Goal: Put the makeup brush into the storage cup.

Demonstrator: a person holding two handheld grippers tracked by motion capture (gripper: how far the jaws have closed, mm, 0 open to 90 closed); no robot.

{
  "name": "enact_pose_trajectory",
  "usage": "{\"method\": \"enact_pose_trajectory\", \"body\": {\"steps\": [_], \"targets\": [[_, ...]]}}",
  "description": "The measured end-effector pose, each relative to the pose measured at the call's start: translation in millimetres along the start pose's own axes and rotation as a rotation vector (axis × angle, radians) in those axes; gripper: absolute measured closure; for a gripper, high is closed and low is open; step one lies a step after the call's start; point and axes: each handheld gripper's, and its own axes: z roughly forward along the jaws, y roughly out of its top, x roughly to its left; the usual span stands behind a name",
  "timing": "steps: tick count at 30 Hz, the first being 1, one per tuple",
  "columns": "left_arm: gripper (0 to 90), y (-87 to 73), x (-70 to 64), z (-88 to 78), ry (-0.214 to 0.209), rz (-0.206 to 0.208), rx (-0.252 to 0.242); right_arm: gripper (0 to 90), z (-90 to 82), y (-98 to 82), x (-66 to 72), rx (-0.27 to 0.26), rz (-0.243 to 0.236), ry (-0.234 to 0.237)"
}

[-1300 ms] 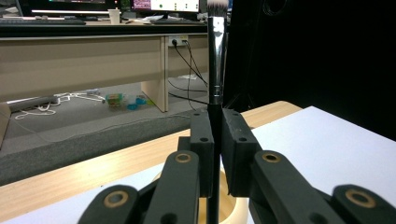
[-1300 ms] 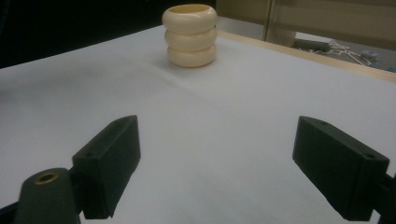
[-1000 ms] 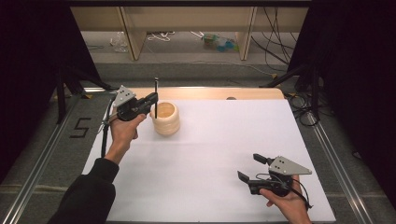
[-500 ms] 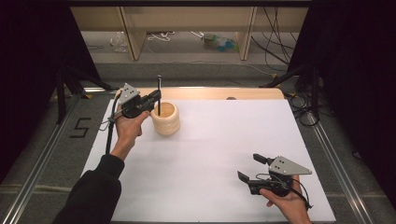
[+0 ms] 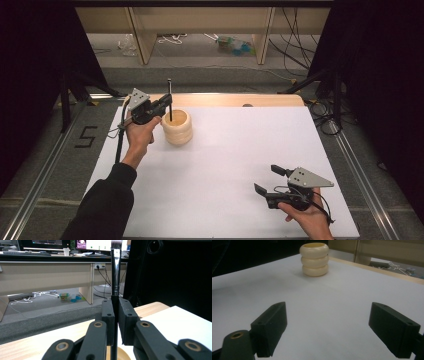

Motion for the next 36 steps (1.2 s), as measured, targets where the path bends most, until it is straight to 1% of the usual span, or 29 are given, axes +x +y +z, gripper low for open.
{"method": "enact_pose_trajectory", "body": {"steps": [2,3,4,5,6,7,8,9,11,12,13,17,18,24,26,27,30,31,33,34,36], "targets": [[83.5,0.2,-0.1,0.4,0.000,0.000,-0.002,16.2,0.1,0.0,-0.2,-0.003,-0.003,-0.001],[83.4,0.3,-0.6,0.4,0.000,-0.004,-0.003,16.2,0.1,0.0,0.0,-0.001,0.001,0.000],[83.5,0.5,-1.5,0.7,-0.001,-0.011,-0.001,16.2,-0.4,0.0,1.2,0.012,0.018,0.006],[83.5,1.0,-1.6,1.1,0.000,-0.005,-0.001,16.2,-0.4,0.0,1.2,0.012,0.018,0.006],[83.5,2.1,-2.2,2.5,-0.002,-0.001,-0.002,16.2,0.2,0.0,0.1,0.000,0.000,0.000],[83.4,2.1,-2.2,2.5,-0.002,-0.001,-0.002,16.2,0.2,0.0,0.1,0.000,0.000,0.000],[83.5,3.1,-4.8,4.2,-0.005,0.001,-0.002,16.2,-0.4,0.0,1.4,0.011,0.016,0.006],[83.5,3.1,-4.8,4.2,-0.005,0.001,-0.002,16.2,-0.4,0.0,1.4,0.011,0.016,0.006],[83.4,3.9,-8.5,7.8,-0.010,0.003,0.002,16.2,0.0,0.1,-0.2,-0.004,-0.003,-0.002],[83.5,4.2,-8.7,8.6,-0.009,0.015,0.009,16.2,0.0,0.1,-0.4,-0.003,-0.005,-0.004],[83.5,3.9,-9.7,10.0,-0.007,0.007,0.008,16.2,-0.3,0.0,-0.1,0.000,-0.002,-0.002],[83.4,3.0,-8.6,13.0,-0.005,0.017,0.011,16.2,-0.3,0.1,0.0,-0.001,-0.001,-0.001],[83.4,2.3,-9.1,13.8,-0.006,0.009,0.012,16.2,-0.3,0.1,0.0,-0.001,-0.001,-0.001],[83.4,-0.8,-7.8,16.9,-0.003,0.014,0.021,16.2,-0.3,0.1,0.0,0.000,-0.001,0.000],[83.4,-1.8,-8.2,18.0,-0.001,0.001,0.022,16.2,-0.2,0.2,0.1,-0.001,-0.002,0.000],[83.4,-2.1,-7.5,18.6,-0.001,0.009,0.022,16.2,-0.2,0.2,0.1,-0.001,-0.002,0.000],[83.5,-3.1,-7.4,19.5,0.001,0.012,0.027,16.2,0.2,0.0,0.2,-0.005,-0.002,-0.002],[83.4,-3.7,-7.8,19.8,0.002,0.005,0.027,16.2,-0.1,0.1,0.1,-0.002,-0.003,0.000],[83.5,-5.0,-7.0,20.8,0.002,0.010,0.025,16.2,-0.1,0.1,0.1,-0.003,-0.003,0.000],[83.4,-6.2,-7.6,21.4,0.002,-0.004,0.026,16.2,-0.3,0.2,0.0,-0.003,-0.003,-0.001],[83.5,-7.7,-7.3,22.6,0.004,0.001,0.028,16.2,0.0,0.1,0.1,-0.007,-0.002,0.001]]}}
